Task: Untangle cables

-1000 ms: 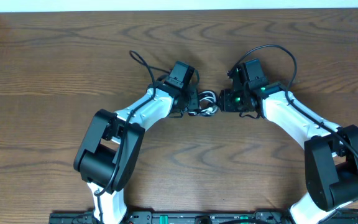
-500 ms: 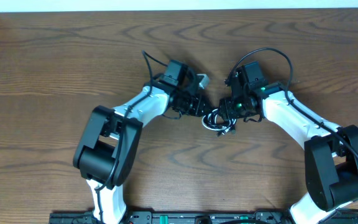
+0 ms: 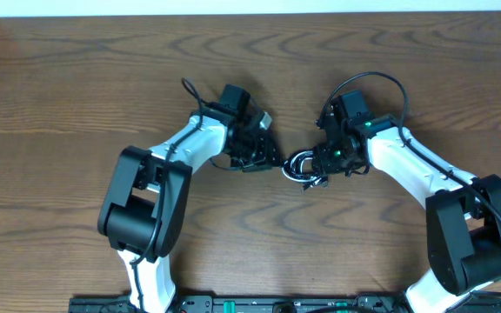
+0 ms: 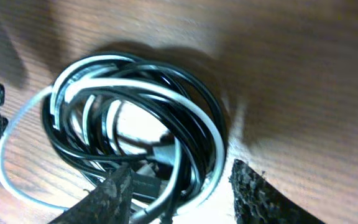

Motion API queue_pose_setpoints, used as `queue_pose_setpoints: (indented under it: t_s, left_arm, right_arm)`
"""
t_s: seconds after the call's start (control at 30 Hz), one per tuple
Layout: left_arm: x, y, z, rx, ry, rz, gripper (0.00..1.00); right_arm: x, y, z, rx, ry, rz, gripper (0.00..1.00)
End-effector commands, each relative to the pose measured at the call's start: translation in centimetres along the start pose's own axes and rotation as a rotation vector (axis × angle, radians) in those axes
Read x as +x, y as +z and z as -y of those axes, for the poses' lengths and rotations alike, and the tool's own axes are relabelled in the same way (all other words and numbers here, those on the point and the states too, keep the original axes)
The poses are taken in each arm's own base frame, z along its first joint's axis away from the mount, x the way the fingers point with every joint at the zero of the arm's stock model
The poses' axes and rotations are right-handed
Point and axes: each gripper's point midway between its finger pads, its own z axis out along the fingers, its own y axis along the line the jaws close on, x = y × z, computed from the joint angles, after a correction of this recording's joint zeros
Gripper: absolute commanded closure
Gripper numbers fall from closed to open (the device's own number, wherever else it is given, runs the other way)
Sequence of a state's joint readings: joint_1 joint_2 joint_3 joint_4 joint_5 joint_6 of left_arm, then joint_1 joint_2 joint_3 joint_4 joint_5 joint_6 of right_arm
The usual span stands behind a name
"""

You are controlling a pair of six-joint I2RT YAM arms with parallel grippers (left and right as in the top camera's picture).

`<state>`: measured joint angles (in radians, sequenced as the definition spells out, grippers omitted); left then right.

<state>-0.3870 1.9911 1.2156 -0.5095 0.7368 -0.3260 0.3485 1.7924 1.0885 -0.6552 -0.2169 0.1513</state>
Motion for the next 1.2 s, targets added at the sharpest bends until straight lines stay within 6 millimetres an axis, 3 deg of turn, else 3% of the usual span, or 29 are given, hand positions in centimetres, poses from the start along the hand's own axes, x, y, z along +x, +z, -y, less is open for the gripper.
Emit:
queue_pose_setpoints:
  t_s: [0.0, 0.23, 0.43, 0.5, 0.73, 0.83, 1.0, 1.17]
  left_arm:
    - [0.5, 0.9, 0.2, -0.039, 0.016, -0.012, 0.58]
    - [1.0, 2.2, 1.9, -0.034, 0.087, -0.014, 0.56]
    - [-0.3, 2.7, 1.7, -0.099, 0.143, 0.058, 0.59]
    - [-0.7, 2.8, 1.9, -0.095, 0.156, 0.072, 0.65]
    - [-1.8, 2.9, 2.5, -0.074, 0.189, 0.113, 0.66]
    - [-2.2, 3.0, 2.8, -0.065, 0.205, 0.13, 0.66]
    - [-2.1, 3.1, 2.8, -0.065, 0.206, 0.128, 0.66]
    - [-1.0, 3.8, 2.7, -0.073, 0.209, 0.098, 0.64]
  right_arm:
    - [0.0, -0.5, 0.8, 0.061, 0.016, 0.003, 0.54]
    - [0.6, -0.6, 1.7, 0.117, 0.073, -0.014, 0.65]
    - [0.6, -0.6, 1.6, 0.108, 0.11, -0.011, 0.75]
    - [0.5, -0.6, 1.6, 0.109, 0.109, -0.011, 0.74]
    - [-0.2, -0.7, 2.3, 0.152, 0.105, 0.024, 0.57]
    - [-0.7, -0.7, 2.4, 0.159, 0.103, 0.044, 0.55]
    - [-0.9, -0.7, 2.5, 0.157, 0.103, 0.053, 0.57]
    - [-0.9, -0.5, 2.5, 0.158, 0.103, 0.051, 0.69]
